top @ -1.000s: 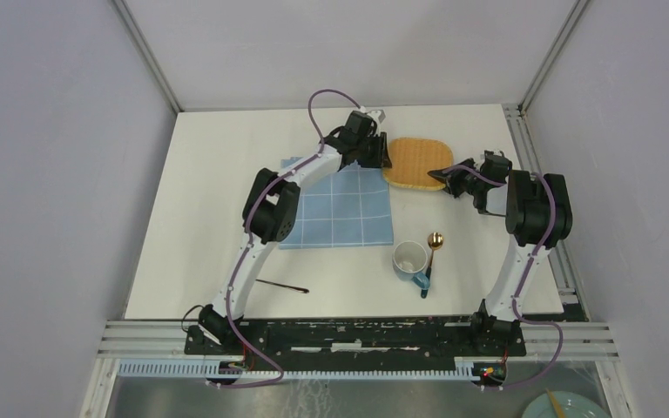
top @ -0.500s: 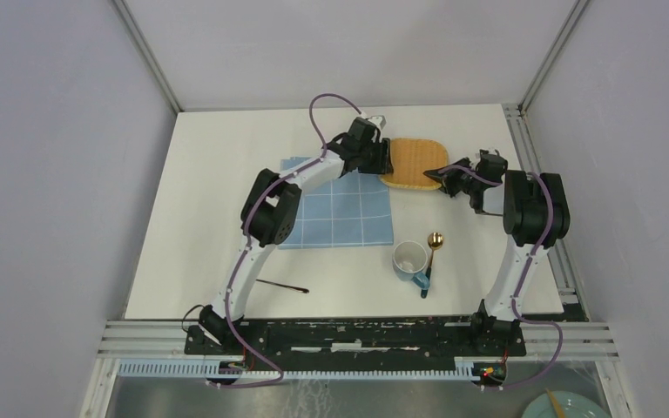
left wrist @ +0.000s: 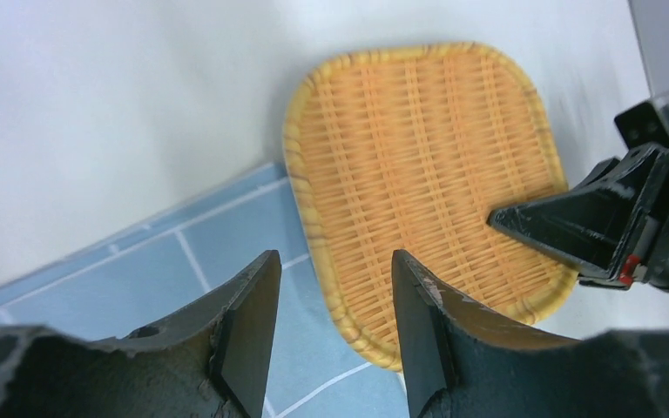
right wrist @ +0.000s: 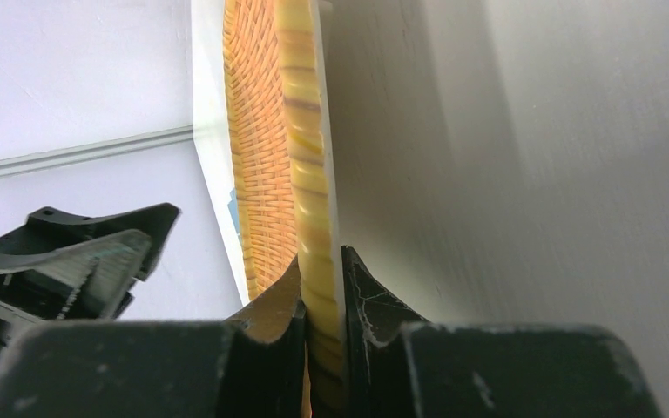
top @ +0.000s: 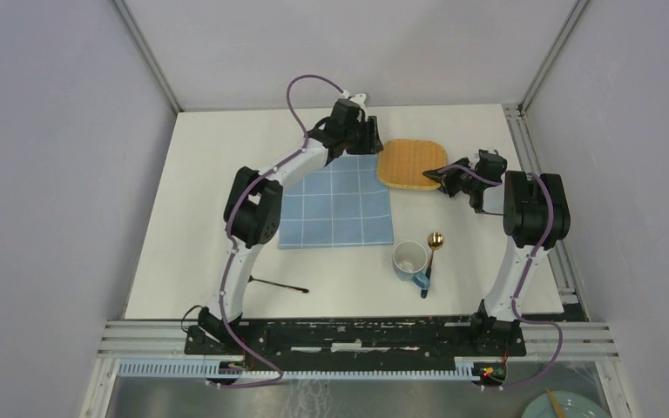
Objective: Set the dinner table for one person
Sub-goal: Pick up the plate at the center of the board.
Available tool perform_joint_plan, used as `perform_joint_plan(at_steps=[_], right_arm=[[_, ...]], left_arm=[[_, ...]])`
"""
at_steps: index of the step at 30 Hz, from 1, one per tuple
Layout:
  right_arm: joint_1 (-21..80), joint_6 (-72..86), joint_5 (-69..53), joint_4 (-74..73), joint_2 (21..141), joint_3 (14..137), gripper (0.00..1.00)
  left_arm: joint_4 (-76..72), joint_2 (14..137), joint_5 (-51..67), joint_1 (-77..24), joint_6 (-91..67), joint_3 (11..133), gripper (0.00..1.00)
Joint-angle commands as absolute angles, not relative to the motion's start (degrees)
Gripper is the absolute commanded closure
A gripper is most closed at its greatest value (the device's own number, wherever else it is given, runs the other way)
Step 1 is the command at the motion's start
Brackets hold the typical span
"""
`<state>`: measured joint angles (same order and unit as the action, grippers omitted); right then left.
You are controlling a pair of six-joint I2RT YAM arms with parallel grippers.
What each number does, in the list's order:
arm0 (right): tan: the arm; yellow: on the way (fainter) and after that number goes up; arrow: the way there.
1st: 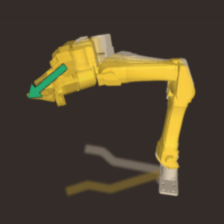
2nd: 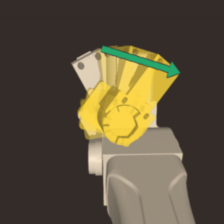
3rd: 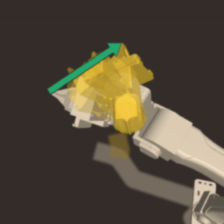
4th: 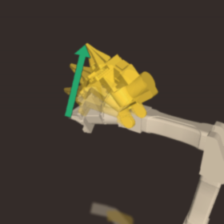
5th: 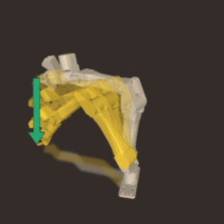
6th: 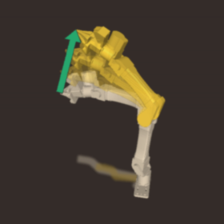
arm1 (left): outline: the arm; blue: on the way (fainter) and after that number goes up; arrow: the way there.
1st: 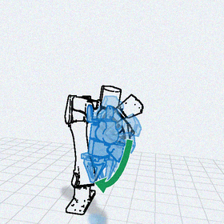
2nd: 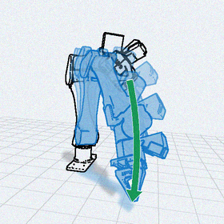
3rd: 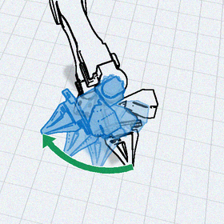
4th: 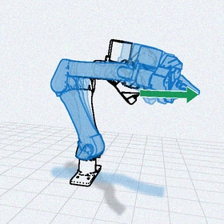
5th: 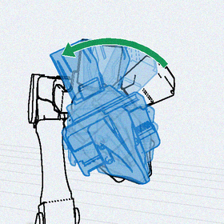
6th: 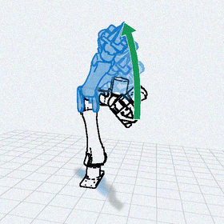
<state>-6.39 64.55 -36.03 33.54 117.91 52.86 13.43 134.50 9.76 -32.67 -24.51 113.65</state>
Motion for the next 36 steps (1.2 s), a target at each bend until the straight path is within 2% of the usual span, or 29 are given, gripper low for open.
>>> perform_joint_plan(at_steps=[1, 15, 36], right_arm=[[-6.06, 63.69, -37.38, 33.0, 115.17, 54.13, 1.0], [-6.06, 64.34, -39.26, 32.24, 109.71, 57.77, 1.0], [-3.3, 68.69, -45.86, 37.05, 100.77, 53.19, 1.0]], left_arm=[[12.7, 126.55, 3.94, -30.65, -21.41, 114.5, 0.43], [8.17, 112.73, 3.23, -25.32, -23.36, 98.83, 0.43], [4.39, 104.98, 2.73, -23.56, -26.54, 88.9, 0.43]])
